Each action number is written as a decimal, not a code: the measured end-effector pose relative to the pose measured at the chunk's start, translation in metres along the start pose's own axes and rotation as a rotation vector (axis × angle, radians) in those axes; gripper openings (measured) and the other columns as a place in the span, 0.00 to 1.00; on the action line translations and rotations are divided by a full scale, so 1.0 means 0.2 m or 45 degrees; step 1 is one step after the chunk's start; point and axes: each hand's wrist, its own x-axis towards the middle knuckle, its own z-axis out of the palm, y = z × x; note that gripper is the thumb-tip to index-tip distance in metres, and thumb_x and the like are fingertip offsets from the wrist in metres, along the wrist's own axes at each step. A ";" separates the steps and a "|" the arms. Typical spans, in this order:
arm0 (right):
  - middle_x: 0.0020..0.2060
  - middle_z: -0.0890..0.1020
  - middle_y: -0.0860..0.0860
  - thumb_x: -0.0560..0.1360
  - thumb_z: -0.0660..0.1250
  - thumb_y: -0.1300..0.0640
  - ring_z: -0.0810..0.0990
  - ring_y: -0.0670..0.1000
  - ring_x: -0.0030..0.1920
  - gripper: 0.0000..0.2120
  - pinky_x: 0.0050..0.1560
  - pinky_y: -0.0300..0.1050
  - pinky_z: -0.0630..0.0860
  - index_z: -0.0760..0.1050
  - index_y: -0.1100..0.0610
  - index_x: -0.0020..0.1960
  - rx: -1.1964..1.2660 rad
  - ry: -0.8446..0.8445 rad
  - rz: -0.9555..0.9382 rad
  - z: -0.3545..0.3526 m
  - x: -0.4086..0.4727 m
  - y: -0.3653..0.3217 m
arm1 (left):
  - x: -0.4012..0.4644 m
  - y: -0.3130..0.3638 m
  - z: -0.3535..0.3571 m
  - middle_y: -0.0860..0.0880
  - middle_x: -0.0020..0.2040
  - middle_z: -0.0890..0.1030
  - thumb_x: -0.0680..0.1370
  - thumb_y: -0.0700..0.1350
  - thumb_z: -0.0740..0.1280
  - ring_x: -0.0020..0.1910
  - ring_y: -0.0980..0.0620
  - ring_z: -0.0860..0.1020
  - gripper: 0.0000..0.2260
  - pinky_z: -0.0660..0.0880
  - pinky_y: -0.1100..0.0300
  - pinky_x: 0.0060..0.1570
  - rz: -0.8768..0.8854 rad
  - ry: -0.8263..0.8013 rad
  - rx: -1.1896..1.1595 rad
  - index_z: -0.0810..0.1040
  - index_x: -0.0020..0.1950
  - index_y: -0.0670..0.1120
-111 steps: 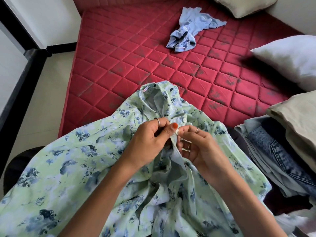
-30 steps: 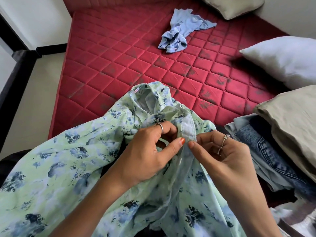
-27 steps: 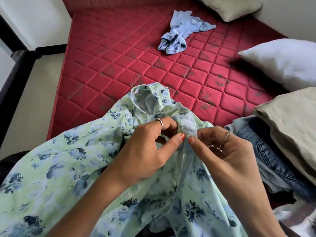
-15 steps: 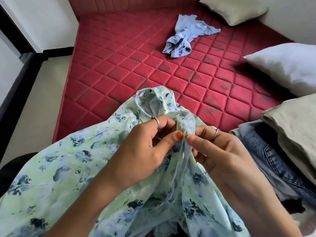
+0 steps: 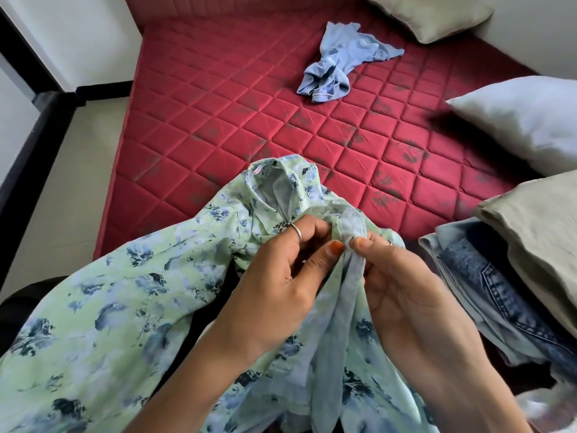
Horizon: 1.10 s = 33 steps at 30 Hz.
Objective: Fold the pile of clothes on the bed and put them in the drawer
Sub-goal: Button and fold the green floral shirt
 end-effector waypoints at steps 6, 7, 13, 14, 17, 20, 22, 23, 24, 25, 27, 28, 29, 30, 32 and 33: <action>0.34 0.73 0.64 0.66 0.70 0.49 0.68 0.55 0.40 0.18 0.40 0.54 0.64 0.73 0.65 0.41 -0.527 0.151 -0.337 -0.03 0.02 0.02 | -0.02 0.01 0.02 0.51 0.34 0.82 0.72 0.48 0.69 0.35 0.58 0.79 0.08 0.76 0.66 0.37 -0.029 0.168 -0.145 0.80 0.44 0.44; 0.33 0.73 0.66 0.67 0.69 0.49 0.68 0.55 0.38 0.18 0.38 0.54 0.63 0.73 0.66 0.41 -0.626 0.177 -0.387 -0.02 0.02 0.02 | -0.02 0.02 0.02 0.51 0.33 0.82 0.70 0.48 0.69 0.33 0.59 0.79 0.09 0.76 0.67 0.35 -0.038 0.216 -0.140 0.80 0.43 0.43; 0.28 0.70 0.54 0.70 0.67 0.55 0.68 0.46 0.30 0.08 0.31 0.43 0.67 0.72 0.59 0.37 -1.351 0.381 -0.809 0.00 0.03 0.05 | -0.05 0.01 0.03 0.54 0.35 0.84 0.69 0.48 0.71 0.34 0.57 0.82 0.04 0.79 0.63 0.38 0.103 0.474 0.197 0.81 0.41 0.48; 0.28 0.70 0.49 0.70 0.67 0.55 0.69 0.47 0.31 0.07 0.32 0.42 0.67 0.71 0.56 0.37 -1.465 0.429 -0.871 0.00 0.03 0.06 | -0.06 0.01 0.02 0.54 0.35 0.84 0.70 0.46 0.72 0.35 0.58 0.82 0.03 0.79 0.64 0.39 0.153 0.510 0.273 0.81 0.41 0.48; 0.31 0.70 0.44 0.69 0.67 0.54 0.69 0.48 0.33 0.06 0.34 0.42 0.68 0.70 0.53 0.39 -1.618 0.537 -0.945 0.00 0.04 0.08 | -0.09 0.02 0.00 0.55 0.36 0.83 0.74 0.44 0.72 0.37 0.60 0.82 0.02 0.79 0.65 0.40 0.341 0.539 0.582 0.81 0.45 0.47; 0.30 0.71 0.45 0.69 0.67 0.54 0.70 0.48 0.33 0.06 0.34 0.42 0.68 0.71 0.54 0.38 -1.590 0.531 -0.908 0.00 0.04 0.08 | -0.10 0.02 -0.02 0.55 0.42 0.82 0.75 0.44 0.70 0.42 0.61 0.81 0.06 0.78 0.65 0.43 0.452 0.507 0.777 0.81 0.52 0.46; 0.28 0.72 0.48 0.69 0.67 0.54 0.71 0.49 0.32 0.07 0.33 0.42 0.68 0.72 0.55 0.37 -1.492 0.477 -0.859 0.01 0.03 0.07 | -0.10 0.01 -0.02 0.54 0.46 0.82 0.77 0.43 0.68 0.46 0.60 0.81 0.07 0.78 0.64 0.46 0.438 0.468 0.770 0.82 0.53 0.46; 0.28 0.72 0.50 0.70 0.67 0.54 0.70 0.49 0.30 0.07 0.32 0.43 0.68 0.72 0.56 0.37 -1.419 0.440 -0.826 0.01 0.03 0.07 | -0.10 0.01 -0.02 0.53 0.47 0.82 0.77 0.43 0.68 0.47 0.59 0.81 0.07 0.79 0.62 0.47 0.406 0.451 0.728 0.82 0.54 0.46; 0.28 0.72 0.53 0.70 0.67 0.54 0.69 0.48 0.29 0.08 0.32 0.45 0.68 0.72 0.57 0.37 -1.348 0.401 -0.792 0.02 0.03 0.06 | -0.10 0.00 -0.02 0.54 0.47 0.82 0.77 0.43 0.68 0.48 0.56 0.82 0.07 0.79 0.59 0.48 0.364 0.432 0.659 0.82 0.54 0.47; 0.29 0.72 0.55 0.70 0.67 0.54 0.67 0.48 0.29 0.09 0.31 0.46 0.68 0.73 0.58 0.37 -1.291 0.362 -0.759 0.02 0.03 0.06 | -0.10 0.00 -0.02 0.54 0.47 0.83 0.77 0.44 0.68 0.49 0.54 0.82 0.07 0.80 0.57 0.48 0.314 0.406 0.574 0.82 0.53 0.49; 0.30 0.72 0.57 0.71 0.66 0.54 0.66 0.45 0.28 0.09 0.32 0.48 0.68 0.73 0.60 0.37 -1.224 0.297 -0.714 0.02 0.02 0.05 | -0.11 0.00 -0.02 0.55 0.47 0.83 0.75 0.46 0.69 0.49 0.52 0.82 0.09 0.79 0.56 0.50 0.210 0.349 0.406 0.80 0.54 0.54; 0.30 0.73 0.58 0.71 0.66 0.54 0.66 0.45 0.28 0.09 0.32 0.49 0.68 0.73 0.60 0.38 -1.211 0.277 -0.703 0.02 0.02 0.05 | -0.11 0.00 -0.02 0.56 0.47 0.83 0.74 0.45 0.69 0.50 0.52 0.82 0.10 0.79 0.57 0.51 0.168 0.326 0.344 0.79 0.55 0.56; 0.30 0.73 0.58 0.71 0.66 0.54 0.66 0.45 0.28 0.09 0.32 0.50 0.68 0.73 0.60 0.38 -1.207 0.265 -0.699 0.02 0.02 0.05 | -0.11 0.00 -0.02 0.56 0.47 0.84 0.73 0.44 0.69 0.50 0.53 0.82 0.12 0.79 0.59 0.51 0.136 0.303 0.291 0.79 0.54 0.56; 0.30 0.73 0.58 0.71 0.66 0.54 0.66 0.47 0.28 0.09 0.32 0.51 0.68 0.73 0.60 0.38 -1.211 0.261 -0.699 0.02 0.02 0.05 | -0.11 0.00 -0.01 0.56 0.47 0.84 0.73 0.43 0.69 0.49 0.54 0.82 0.12 0.78 0.61 0.51 0.109 0.284 0.240 0.79 0.53 0.57; 0.31 0.72 0.58 0.70 0.67 0.54 0.67 0.52 0.29 0.10 0.33 0.51 0.68 0.72 0.60 0.38 -1.221 0.260 -0.707 0.02 0.02 0.06 | -0.11 0.00 -0.02 0.54 0.47 0.84 0.72 0.43 0.69 0.49 0.54 0.83 0.11 0.78 0.64 0.51 0.057 0.270 0.116 0.80 0.52 0.56; 0.32 0.73 0.58 0.70 0.67 0.54 0.68 0.52 0.30 0.10 0.33 0.51 0.68 0.72 0.60 0.38 -1.224 0.257 -0.710 0.01 0.02 0.06 | -0.11 0.00 -0.02 0.53 0.47 0.85 0.72 0.43 0.70 0.49 0.54 0.83 0.11 0.78 0.64 0.51 0.034 0.273 0.049 0.81 0.51 0.55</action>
